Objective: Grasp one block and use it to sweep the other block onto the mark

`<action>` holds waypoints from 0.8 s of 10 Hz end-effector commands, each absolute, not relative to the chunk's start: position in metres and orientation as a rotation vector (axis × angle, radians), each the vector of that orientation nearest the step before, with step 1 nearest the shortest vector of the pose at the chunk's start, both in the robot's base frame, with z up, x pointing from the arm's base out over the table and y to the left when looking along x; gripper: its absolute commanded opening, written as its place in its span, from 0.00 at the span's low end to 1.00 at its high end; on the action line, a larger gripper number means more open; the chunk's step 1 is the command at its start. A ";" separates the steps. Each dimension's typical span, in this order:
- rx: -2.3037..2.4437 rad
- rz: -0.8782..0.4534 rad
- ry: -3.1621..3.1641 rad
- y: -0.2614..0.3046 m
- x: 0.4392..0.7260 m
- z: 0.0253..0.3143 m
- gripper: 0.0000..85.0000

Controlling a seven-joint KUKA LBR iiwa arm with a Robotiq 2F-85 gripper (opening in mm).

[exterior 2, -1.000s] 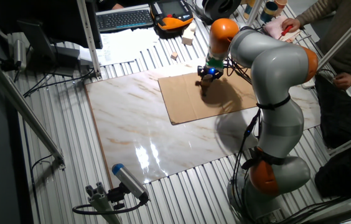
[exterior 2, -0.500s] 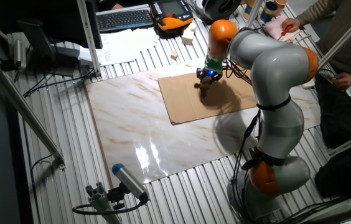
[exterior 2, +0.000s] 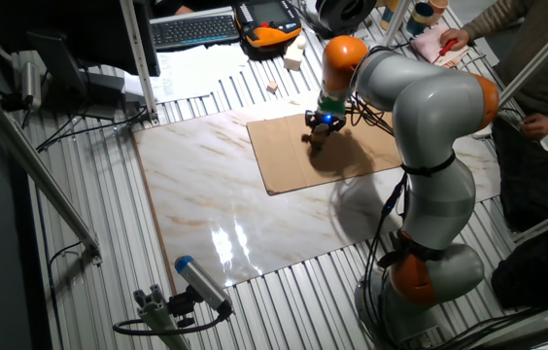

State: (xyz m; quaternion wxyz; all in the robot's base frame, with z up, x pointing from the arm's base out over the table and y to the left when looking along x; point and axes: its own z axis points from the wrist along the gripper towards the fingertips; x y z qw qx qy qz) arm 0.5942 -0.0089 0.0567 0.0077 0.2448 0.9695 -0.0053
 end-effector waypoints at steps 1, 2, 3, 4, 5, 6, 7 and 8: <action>0.766 -0.017 3.031 -0.009 0.591 0.056 0.00; 0.771 -0.014 3.030 -0.007 0.587 0.055 0.00; 0.780 -0.014 3.028 -0.004 0.582 0.054 0.00; 0.789 -0.017 3.025 -0.001 0.578 0.053 0.00; 0.796 -0.025 3.022 0.002 0.574 0.052 0.00; 0.796 -0.038 3.020 0.005 0.570 0.050 0.00; 0.795 -0.048 3.019 0.007 0.567 0.050 0.00; 0.799 -0.041 3.024 0.008 0.565 0.050 0.00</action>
